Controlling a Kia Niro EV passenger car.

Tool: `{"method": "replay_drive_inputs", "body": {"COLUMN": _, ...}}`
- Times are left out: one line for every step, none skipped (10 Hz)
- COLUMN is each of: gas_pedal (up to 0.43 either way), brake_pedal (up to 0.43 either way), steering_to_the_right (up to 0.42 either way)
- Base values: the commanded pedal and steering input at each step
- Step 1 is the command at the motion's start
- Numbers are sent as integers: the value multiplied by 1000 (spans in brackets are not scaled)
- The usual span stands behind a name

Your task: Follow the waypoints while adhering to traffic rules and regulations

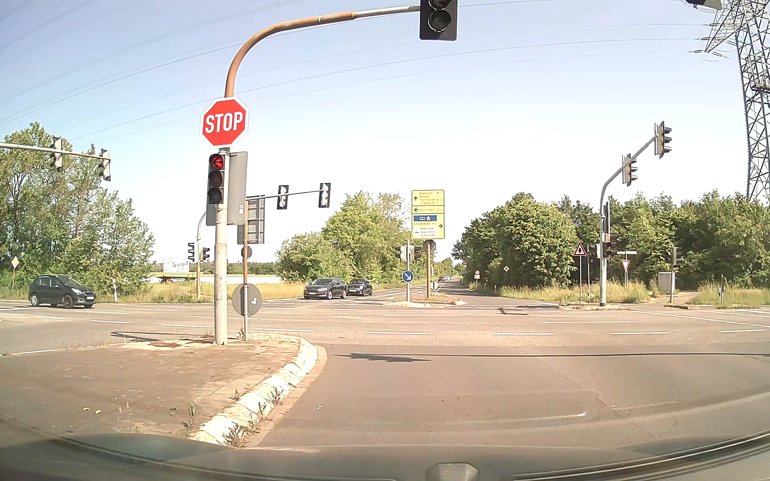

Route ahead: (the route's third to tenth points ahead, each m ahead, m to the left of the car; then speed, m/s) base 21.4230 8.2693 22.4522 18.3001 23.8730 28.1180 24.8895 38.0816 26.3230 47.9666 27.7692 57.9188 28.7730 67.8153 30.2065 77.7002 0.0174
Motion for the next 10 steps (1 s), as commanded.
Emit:
{"method": "replay_drive_inputs", "body": {"gas_pedal": 0, "brake_pedal": 262, "steering_to_the_right": 0}}
{"method": "replay_drive_inputs", "body": {"gas_pedal": 0, "brake_pedal": 262, "steering_to_the_right": 0}}
{"method": "replay_drive_inputs", "body": {"gas_pedal": 0, "brake_pedal": 262, "steering_to_the_right": 0}}
{"method": "replay_drive_inputs", "body": {"gas_pedal": 0, "brake_pedal": 262, "steering_to_the_right": 0}}
{"method": "replay_drive_inputs", "body": {"gas_pedal": 0, "brake_pedal": 262, "steering_to_the_right": 0}}
{"method": "replay_drive_inputs", "body": {"gas_pedal": 0, "brake_pedal": 262, "steering_to_the_right": 0}}
{"method": "replay_drive_inputs", "body": {"gas_pedal": 0, "brake_pedal": 262, "steering_to_the_right": 1}}
{"method": "replay_drive_inputs", "body": {"gas_pedal": 0, "brake_pedal": 262, "steering_to_the_right": 1}}
{"method": "replay_drive_inputs", "body": {"gas_pedal": 0, "brake_pedal": 262, "steering_to_the_right": 0}}
{"method": "replay_drive_inputs", "body": {"gas_pedal": 0, "brake_pedal": 262, "steering_to_the_right": 0}}
